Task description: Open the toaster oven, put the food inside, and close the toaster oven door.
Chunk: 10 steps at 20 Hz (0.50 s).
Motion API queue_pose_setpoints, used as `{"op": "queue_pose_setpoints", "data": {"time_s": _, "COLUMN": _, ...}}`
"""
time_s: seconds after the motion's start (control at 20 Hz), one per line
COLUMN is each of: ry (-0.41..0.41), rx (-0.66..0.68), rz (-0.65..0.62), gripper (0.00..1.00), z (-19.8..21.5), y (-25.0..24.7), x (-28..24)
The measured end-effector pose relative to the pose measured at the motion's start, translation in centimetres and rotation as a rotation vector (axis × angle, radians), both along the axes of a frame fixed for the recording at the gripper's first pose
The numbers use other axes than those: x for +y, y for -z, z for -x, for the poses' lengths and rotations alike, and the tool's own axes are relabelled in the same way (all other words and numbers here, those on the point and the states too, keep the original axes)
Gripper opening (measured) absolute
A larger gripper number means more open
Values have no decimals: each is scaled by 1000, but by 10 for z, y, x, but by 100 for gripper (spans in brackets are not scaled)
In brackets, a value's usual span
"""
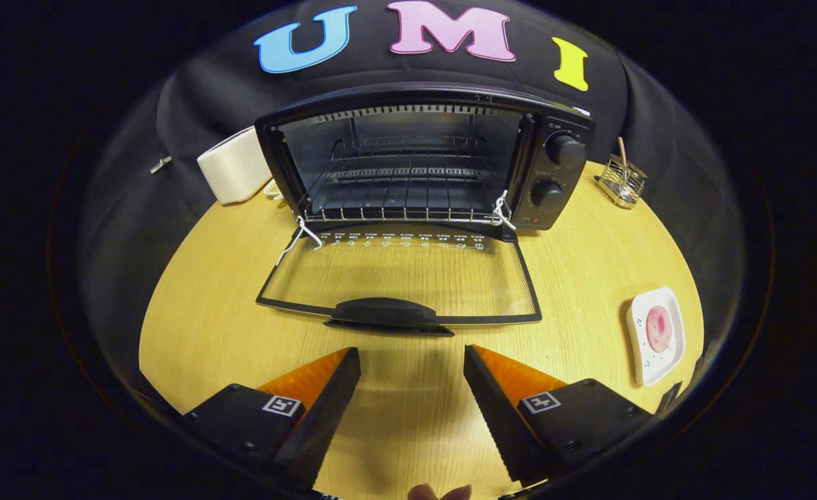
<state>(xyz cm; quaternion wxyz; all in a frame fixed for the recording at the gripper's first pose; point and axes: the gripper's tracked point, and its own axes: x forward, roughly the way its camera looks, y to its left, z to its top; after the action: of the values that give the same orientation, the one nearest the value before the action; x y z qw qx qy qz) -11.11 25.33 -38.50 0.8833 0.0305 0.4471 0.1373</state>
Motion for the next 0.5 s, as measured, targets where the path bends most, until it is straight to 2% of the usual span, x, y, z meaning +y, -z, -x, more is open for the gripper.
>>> {"op": "queue_pose_setpoints", "data": {"time_s": 0.25, "ry": -50, "rx": -35, "rz": -104, "gripper": 99, "z": -7, "y": -54, "x": -19}}
{"op": "queue_pose_setpoints", "data": {"time_s": 0.5, "ry": -100, "rx": -42, "rz": -164, "gripper": 99, "z": -19, "y": -103, "x": -79}}
